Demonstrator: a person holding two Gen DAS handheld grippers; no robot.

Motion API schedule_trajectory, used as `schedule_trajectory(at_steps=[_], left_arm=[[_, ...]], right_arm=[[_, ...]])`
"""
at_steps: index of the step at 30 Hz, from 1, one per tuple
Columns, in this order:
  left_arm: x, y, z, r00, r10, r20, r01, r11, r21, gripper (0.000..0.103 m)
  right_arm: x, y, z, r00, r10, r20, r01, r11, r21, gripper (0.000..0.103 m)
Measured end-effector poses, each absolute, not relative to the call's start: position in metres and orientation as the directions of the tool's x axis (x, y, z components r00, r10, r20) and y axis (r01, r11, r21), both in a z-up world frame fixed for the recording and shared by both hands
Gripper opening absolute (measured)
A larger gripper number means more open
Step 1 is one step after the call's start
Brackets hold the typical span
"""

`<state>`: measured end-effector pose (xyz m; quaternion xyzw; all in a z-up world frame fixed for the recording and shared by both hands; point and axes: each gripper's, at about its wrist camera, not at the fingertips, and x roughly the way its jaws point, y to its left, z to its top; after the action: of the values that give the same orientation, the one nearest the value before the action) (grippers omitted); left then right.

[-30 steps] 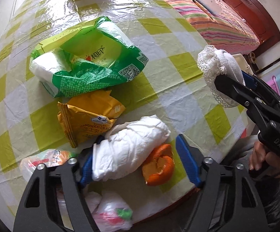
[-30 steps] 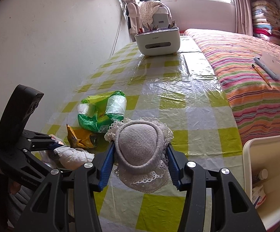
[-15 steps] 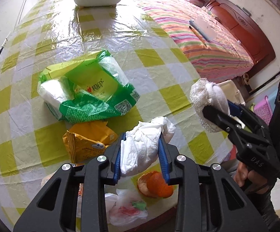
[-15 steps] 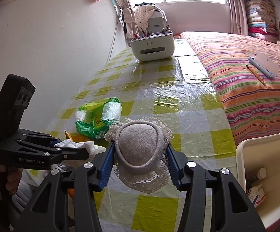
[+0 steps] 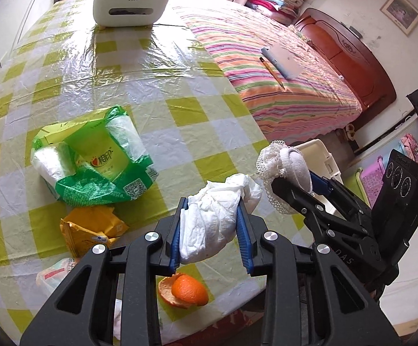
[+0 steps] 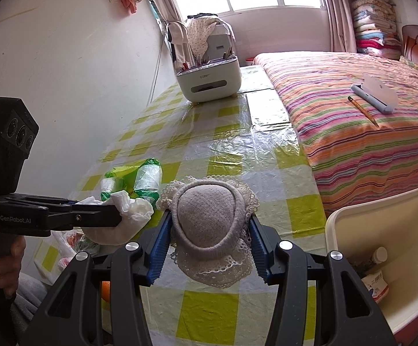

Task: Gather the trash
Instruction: 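Carry the hat and bag to the cream bin and open the right tool to drop the hat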

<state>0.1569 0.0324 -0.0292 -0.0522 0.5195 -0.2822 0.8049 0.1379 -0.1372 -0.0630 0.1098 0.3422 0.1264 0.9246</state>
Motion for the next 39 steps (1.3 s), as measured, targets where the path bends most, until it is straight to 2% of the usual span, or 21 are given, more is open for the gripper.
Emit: schedule_trajectory(at_steps=[20,39], left_arm=[[0.146,-0.044,-0.016,0.288,-0.561,-0.776,0.488,0.783,-0.385,0.031],[0.140,-0.103,-0.020,0.238,-0.592,-0.770,0.544,0.738,-0.399,0.031]], right_arm=[[0.121,-0.206,-0.065,0.786,0.204,-0.583,-0.002,0.945,0.327,0.048],[0.104,-0.269,-0.069,0.819,0.037,-0.572,0.182,0.929,0.322,0.049]])
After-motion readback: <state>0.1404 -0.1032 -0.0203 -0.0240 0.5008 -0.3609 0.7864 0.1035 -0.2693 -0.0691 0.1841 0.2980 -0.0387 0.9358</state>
